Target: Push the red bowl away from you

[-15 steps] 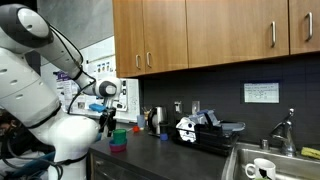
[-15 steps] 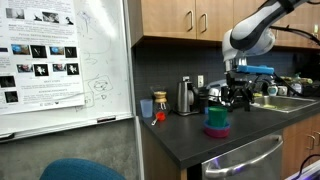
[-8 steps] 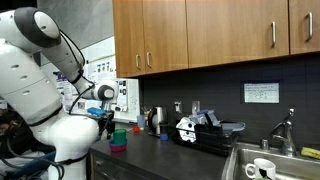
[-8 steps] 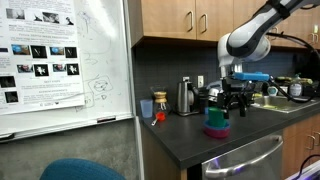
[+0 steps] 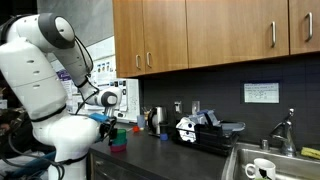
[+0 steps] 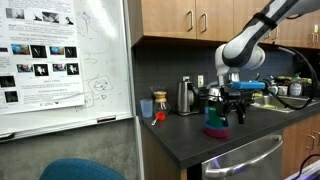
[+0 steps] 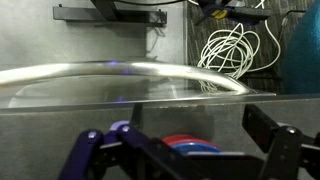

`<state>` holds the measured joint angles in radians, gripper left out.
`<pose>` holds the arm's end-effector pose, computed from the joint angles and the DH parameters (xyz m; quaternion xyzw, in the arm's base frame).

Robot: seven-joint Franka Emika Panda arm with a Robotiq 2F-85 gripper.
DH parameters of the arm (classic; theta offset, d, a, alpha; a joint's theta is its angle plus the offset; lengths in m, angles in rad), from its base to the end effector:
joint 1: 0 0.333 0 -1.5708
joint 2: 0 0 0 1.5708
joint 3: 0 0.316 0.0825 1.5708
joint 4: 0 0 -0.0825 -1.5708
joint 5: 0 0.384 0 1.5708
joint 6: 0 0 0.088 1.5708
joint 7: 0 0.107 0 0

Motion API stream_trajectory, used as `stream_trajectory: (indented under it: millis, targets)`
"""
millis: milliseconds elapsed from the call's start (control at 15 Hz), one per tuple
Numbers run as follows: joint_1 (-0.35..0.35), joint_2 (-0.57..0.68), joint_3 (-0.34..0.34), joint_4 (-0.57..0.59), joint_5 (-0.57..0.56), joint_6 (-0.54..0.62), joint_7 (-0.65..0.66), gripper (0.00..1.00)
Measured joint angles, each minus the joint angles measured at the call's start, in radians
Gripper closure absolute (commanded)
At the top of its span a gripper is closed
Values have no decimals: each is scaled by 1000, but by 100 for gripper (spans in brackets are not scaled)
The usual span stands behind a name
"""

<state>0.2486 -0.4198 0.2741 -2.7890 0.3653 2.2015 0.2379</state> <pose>0.2969 0.1738 0.3131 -0.9932 -0.0051 0.1065 0.0468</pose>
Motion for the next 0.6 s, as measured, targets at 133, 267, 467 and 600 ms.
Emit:
stream_trajectory:
  millis: [133, 267, 467, 600]
  targets:
    - [0, 37, -9, 0, 0, 17, -21, 0]
    - [0, 71, -14, 0, 0, 35, -43, 0]
    - [0, 119, -21, 0, 0, 57, -72, 0]
    - [-1, 147, -30, 2, 0, 73, -92, 0]
